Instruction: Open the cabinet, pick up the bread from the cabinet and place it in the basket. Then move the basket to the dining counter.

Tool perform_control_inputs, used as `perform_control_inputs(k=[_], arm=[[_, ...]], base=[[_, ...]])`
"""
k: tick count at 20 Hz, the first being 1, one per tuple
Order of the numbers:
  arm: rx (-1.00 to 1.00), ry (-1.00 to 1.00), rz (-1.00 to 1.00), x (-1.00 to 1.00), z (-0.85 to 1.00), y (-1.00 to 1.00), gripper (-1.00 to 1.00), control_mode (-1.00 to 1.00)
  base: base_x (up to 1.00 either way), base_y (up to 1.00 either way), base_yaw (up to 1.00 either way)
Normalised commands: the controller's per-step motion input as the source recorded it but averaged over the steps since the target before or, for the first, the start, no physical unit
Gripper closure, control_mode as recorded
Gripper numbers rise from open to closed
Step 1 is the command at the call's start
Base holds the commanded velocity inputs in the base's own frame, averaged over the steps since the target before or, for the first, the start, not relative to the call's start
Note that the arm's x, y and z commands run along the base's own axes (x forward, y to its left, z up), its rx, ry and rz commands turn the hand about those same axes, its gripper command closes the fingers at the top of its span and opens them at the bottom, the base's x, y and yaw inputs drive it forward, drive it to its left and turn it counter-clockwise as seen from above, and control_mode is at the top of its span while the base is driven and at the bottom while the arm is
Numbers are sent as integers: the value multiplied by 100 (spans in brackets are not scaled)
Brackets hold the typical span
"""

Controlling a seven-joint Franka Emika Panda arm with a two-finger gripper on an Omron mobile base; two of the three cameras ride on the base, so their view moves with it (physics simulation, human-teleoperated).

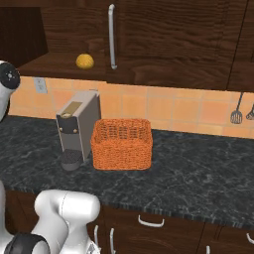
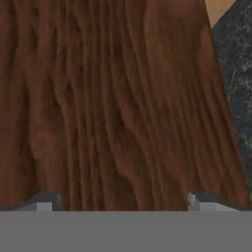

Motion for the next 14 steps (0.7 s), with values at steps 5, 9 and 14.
perform_control_inputs(k=[5, 9, 14], arm=[[-16, -15, -8, -20, 4, -99, -100, -100], [-17, -29, -8, -35, 0, -100, -100, -100], [-18, -28, -11, -35, 0, -100, -100, -100]], base=[[0, 0, 0], [0, 0, 0], [0, 0, 0]])
